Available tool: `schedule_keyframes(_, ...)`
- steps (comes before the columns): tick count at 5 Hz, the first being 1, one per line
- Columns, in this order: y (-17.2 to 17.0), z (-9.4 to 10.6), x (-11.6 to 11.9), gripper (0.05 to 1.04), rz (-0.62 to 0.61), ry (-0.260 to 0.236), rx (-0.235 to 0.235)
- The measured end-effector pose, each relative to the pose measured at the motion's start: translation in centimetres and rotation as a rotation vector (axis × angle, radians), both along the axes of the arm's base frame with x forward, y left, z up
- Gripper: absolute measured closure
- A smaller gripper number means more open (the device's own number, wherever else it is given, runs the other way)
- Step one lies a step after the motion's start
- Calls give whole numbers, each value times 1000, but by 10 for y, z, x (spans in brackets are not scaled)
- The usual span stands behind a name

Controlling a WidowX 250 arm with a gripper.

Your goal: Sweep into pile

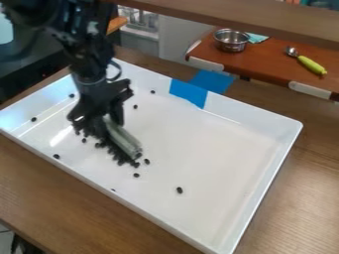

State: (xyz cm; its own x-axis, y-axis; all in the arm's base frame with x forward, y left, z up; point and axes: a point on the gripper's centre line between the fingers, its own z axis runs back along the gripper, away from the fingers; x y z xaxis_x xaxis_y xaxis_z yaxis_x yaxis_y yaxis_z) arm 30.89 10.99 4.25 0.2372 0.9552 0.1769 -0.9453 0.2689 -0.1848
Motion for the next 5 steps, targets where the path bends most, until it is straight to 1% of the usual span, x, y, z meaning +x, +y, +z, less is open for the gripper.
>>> schedule_keyframes(1,17,0,-23,718,29,33,-25)
schedule_keyframes(2,25,1,-43,718,28,47,-26)
schedule_keyframes(3,23,3,-55,718,30,47,-51)
schedule_keyframes(4,4,10,-43,718,24,42,-101)
schedule_keyframes(5,-44,22,-6,718,-50,-16,-112)
